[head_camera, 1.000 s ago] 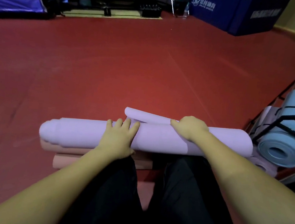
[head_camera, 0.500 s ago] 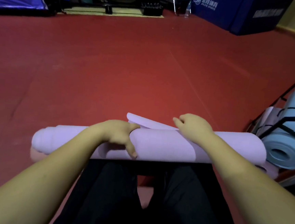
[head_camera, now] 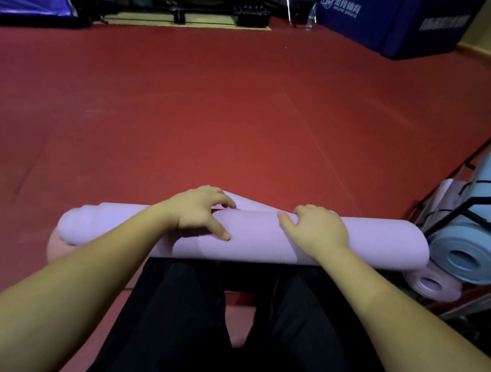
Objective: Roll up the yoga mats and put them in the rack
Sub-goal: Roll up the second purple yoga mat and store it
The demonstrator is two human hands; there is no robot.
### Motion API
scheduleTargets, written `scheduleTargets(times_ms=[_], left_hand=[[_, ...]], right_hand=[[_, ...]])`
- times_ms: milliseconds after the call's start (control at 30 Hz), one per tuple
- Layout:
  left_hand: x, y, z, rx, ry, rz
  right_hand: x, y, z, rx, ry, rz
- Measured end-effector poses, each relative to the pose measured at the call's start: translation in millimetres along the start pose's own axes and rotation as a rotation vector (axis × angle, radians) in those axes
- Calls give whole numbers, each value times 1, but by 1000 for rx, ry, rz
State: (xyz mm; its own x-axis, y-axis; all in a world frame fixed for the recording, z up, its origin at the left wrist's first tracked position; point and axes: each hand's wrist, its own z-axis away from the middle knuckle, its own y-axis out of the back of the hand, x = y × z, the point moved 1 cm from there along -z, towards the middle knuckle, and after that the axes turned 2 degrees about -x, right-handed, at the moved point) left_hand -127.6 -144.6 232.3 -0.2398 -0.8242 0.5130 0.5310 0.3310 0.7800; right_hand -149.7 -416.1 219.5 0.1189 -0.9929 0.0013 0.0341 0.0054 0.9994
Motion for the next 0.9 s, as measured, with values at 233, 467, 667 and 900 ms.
scheduleTargets(times_ms=[233,467,667,900], left_hand=[[-6,-65,30,443,-96,-690],[11,-40,26,363,21,-768],[32,0,47,199,-19,-631],[25,-11,42,-70,26,-273]], right_hand=[[-2,7,-25,-157,-24,-80],[-6,30,-32,-270,-29,-119],[-3,66,-34,-523,-28,-194],[-7,36,-29,-413,65,-141]])
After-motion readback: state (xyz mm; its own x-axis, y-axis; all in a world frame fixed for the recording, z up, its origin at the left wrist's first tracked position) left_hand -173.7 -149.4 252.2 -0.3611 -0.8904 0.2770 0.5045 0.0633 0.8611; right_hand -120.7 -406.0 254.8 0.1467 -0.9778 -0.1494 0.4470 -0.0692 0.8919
